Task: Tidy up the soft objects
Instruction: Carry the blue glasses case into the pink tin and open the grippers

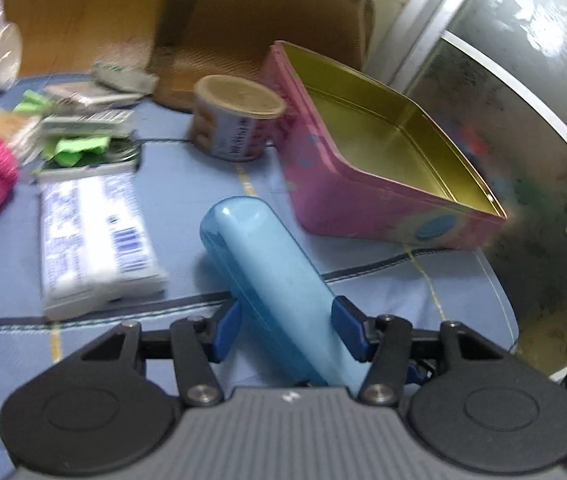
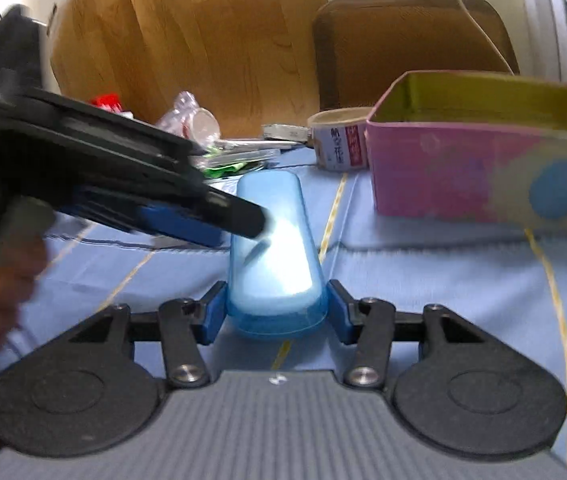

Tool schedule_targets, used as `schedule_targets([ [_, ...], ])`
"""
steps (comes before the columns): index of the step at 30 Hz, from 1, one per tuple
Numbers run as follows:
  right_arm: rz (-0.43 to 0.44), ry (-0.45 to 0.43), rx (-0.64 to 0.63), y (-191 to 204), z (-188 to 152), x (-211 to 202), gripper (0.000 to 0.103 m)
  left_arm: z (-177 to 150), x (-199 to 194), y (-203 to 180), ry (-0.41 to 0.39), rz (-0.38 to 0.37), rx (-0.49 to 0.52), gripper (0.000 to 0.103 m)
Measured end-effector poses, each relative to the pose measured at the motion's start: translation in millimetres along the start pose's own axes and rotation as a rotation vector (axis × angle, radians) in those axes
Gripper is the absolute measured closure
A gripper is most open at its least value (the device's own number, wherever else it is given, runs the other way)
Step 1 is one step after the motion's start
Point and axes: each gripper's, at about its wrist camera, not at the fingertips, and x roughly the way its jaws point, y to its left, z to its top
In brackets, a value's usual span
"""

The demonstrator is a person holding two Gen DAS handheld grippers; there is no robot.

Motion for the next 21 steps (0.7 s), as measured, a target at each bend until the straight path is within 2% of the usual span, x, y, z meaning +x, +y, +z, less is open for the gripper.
schedule_targets([
  [2, -0.019, -0.02, 0.0, -2, -2, -3, 0.048, 3, -4, -12, -0.02, 0.006, 0.037, 0.069],
  [5, -0.025, -0.083, 0.023, -8, 7, -11, 0.048, 17, -16, -29, -0.074, -0.011, 0.093, 0.07],
  [9, -0.023, -0.201, 0.036, -18, 31, -26, 0.048, 43, -22, -57, -0.128, -0.084, 0.141, 0.072],
  [12, 0.045, -0.243, 0.084, -26, 46, -34, 0.048, 56, -26, -78, -0.195, -0.072, 0.198, 0.072],
  [14, 0.037, -0.269, 0.081, -25, 55, -34, 0.048, 65, -27, -85, -0.196, -0.081, 0.2, 0.07],
  [16, 0.023, -0.286, 0.075, -24, 60, -36, 0.048, 69, -28, -84, -0.188, -0.088, 0.185, 0.066],
  [17, 0.026, -0.293, 0.078, -27, 60, -40, 0.048, 68, -27, -80, -0.181, -0.086, 0.173, 0.058],
  [18, 0.026, -0.297, 0.081, -27, 59, -41, 0.048, 64, -29, -74, -0.174, -0.082, 0.154, 0.044],
  [20, 0.022, -0.292, 0.091, -35, 54, -37, 0.048, 57, -26, -61, -0.153, -0.074, 0.091, 0.026],
  [21, 0.03, -0.293, 0.107, -48, 48, -46, 0.048, 52, -22, -49, -0.125, -0.087, 0.047, 0.025],
])
